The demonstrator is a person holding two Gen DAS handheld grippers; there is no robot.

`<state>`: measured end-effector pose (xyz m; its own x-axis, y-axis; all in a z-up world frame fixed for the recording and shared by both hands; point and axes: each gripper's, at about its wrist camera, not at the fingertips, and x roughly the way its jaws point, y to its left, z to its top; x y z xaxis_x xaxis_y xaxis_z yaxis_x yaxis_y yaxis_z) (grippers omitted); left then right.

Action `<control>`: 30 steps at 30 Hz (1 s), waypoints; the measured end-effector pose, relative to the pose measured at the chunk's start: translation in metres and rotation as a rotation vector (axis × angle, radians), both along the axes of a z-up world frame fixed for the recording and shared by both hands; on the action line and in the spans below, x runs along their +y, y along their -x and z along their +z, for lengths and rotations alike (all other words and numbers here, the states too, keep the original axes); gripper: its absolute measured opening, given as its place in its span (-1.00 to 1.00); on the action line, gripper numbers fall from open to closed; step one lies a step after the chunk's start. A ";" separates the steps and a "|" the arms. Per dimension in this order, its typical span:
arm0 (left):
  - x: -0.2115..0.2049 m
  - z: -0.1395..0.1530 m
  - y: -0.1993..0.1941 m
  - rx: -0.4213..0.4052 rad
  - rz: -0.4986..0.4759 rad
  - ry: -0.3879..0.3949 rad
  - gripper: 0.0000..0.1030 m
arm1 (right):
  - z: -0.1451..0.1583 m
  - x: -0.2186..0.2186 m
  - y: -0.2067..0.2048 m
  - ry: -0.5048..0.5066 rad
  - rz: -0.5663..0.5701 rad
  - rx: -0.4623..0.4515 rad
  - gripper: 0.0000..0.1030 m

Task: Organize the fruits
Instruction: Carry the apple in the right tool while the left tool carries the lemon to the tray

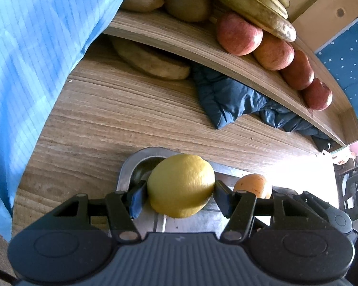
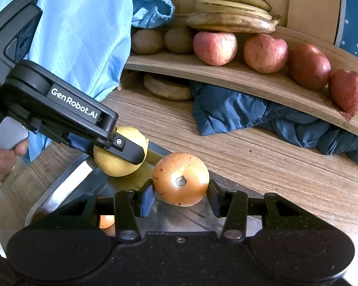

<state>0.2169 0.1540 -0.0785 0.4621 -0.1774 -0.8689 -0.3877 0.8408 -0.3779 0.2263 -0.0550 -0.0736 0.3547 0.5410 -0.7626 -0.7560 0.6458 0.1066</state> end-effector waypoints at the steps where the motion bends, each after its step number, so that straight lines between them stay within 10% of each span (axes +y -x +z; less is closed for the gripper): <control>1: 0.000 0.000 0.000 0.001 -0.002 0.000 0.24 | 0.000 0.000 0.000 0.001 -0.003 0.001 -0.06; 30: 0.001 -0.003 -0.004 0.009 -0.043 -0.002 0.25 | -0.009 0.003 0.000 0.043 -0.074 0.030 -0.06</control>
<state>0.2205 0.1547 -0.0814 0.4464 -0.1950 -0.8733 -0.3541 0.8578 -0.3726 0.2264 -0.0523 -0.0826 0.3693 0.4809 -0.7952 -0.7031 0.7042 0.0993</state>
